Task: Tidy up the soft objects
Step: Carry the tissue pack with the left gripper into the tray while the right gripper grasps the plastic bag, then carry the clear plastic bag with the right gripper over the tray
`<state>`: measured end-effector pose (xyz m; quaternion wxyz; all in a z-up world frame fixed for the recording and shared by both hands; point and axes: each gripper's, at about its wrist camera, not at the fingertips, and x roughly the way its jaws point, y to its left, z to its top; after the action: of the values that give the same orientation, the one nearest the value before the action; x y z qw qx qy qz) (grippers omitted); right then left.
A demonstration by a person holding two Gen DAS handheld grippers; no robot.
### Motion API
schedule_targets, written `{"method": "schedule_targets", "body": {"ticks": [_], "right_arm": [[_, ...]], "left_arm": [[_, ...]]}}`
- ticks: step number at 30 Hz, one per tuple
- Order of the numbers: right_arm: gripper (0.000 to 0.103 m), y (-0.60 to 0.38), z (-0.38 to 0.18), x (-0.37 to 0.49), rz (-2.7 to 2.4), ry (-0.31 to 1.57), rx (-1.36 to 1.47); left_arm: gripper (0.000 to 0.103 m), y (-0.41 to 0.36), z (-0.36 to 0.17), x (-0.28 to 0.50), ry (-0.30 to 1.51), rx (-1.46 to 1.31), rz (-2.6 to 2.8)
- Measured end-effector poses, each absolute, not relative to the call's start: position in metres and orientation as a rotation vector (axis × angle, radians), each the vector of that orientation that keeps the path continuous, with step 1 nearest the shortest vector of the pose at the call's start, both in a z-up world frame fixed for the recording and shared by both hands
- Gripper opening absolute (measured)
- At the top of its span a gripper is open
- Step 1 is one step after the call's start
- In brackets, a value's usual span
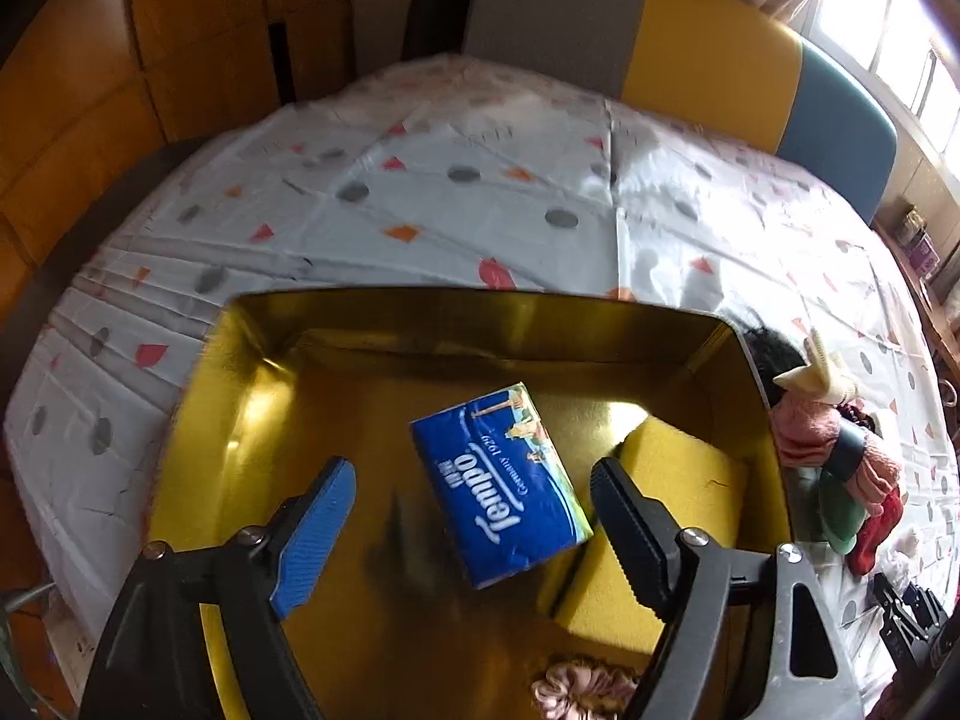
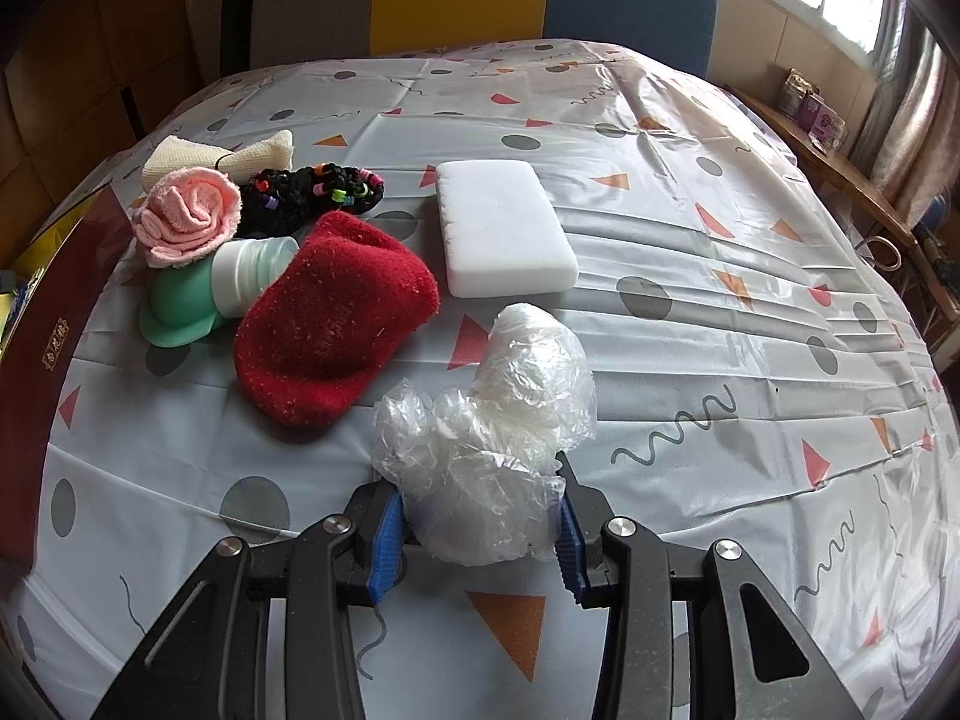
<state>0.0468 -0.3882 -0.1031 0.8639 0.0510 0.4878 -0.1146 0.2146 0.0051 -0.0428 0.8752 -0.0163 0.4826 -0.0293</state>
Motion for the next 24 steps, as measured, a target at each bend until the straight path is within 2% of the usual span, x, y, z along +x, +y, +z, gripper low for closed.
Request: {"method": "schedule_targets", "body": {"ticks": [2,8,15,24], "right_arm": [[0.038,-0.387,-0.100,0.047,-0.247,1.022,0.103],[0.037,-0.363,-0.069,0.040,-0.238,0.911,0.011],[0.037,-0.297,-0.025,0.032,-0.130,0.805,-0.156],[0.038,-0.182,0.021,0.037,0.047,0.729,-0.204]], "left_arm": [[0.082,0.005,-0.030,0.195,0.955,-0.028,-0.074],[0.082,-0.001,-0.010,0.129,0.857,0.040,-0.131],[0.082,0.019,-0.010,0.086,0.865,0.014,-0.104],[0.082,0.061,0.002,0.064,0.844,-0.042,0.004]]}}
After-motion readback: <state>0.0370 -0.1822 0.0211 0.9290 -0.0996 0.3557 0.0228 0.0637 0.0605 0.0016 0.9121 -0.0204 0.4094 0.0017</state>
